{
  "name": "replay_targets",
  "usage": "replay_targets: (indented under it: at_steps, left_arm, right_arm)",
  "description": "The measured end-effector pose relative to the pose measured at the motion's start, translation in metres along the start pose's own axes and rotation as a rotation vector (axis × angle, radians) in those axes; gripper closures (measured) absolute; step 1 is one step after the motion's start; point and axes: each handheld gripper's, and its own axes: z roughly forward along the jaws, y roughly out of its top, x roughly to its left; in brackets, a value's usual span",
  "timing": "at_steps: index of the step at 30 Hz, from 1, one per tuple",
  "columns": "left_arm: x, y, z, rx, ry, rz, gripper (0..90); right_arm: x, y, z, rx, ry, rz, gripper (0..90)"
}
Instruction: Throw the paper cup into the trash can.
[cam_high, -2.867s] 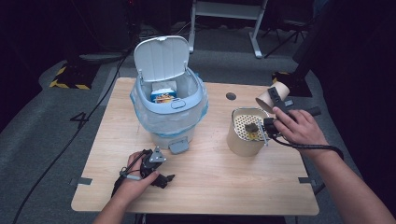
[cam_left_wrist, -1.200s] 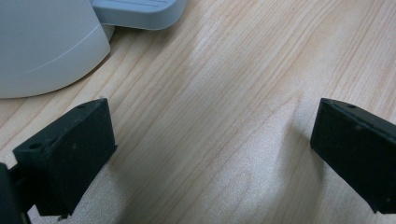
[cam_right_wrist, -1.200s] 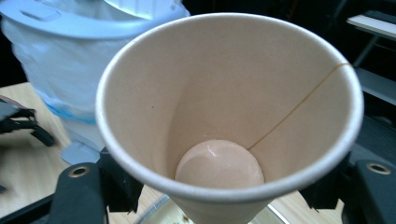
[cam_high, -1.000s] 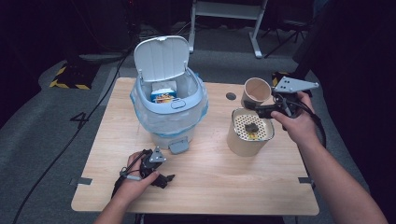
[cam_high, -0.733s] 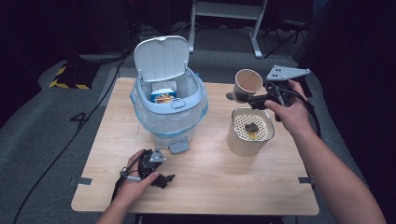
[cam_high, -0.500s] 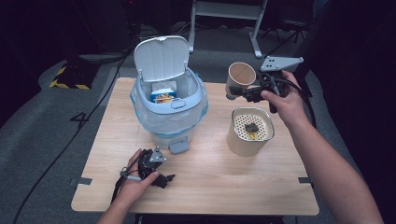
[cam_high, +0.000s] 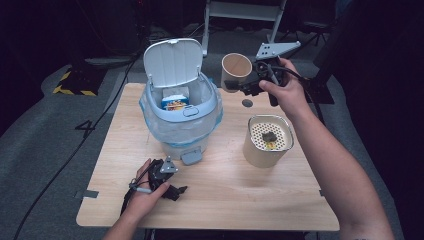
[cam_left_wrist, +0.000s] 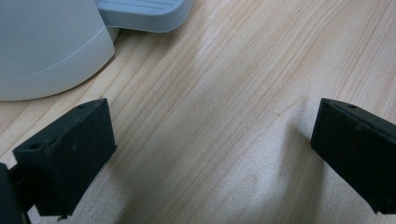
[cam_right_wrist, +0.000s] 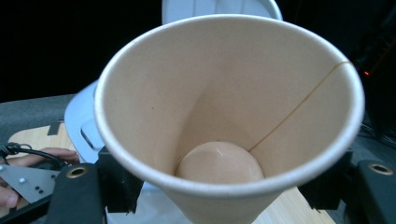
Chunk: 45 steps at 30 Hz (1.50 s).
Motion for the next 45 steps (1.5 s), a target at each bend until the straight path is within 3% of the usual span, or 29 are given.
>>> replay_targets:
  at_steps: [6,18,21,26,36,38,41,45]
  left_arm:
    - [0.001,0.0,0.0,-0.004,0.002,0.005,0.0]
    - [0.001,0.0,0.0,-0.004,0.003,0.003,0.0]
    - [0.001,0.0,0.0,-0.004,0.003,0.004,0.0]
    - [0.001,0.0,0.0,-0.005,0.003,0.003,0.0]
    - [0.001,0.0,0.0,-0.004,0.002,0.004,0.0]
    - [0.001,0.0,0.0,-0.004,0.002,0.004,0.0]
    - [0.001,0.0,0.0,-0.004,0.002,0.004,0.0]
    - [0.001,0.0,0.0,-0.004,0.002,0.004,0.0]
  right_arm:
    - [0.0,0.012,0.019,0.009,0.038,-0.019,28.5]
    - [0.005,0.02,0.062,-0.004,0.071,0.036,28.2]
    - [0.006,0.019,0.074,-0.016,0.081,0.071,28.2]
    - [0.011,0.019,0.093,0.004,0.097,0.084,28.2]
    - [0.019,0.014,0.116,0.081,0.066,0.053,28.0]
    - [0.02,0.013,0.118,0.093,0.073,0.044,27.5]
    - [0.023,0.01,0.123,0.118,0.116,0.028,15.3]
    - [0.025,0.008,0.124,0.114,0.123,0.018,15.5]
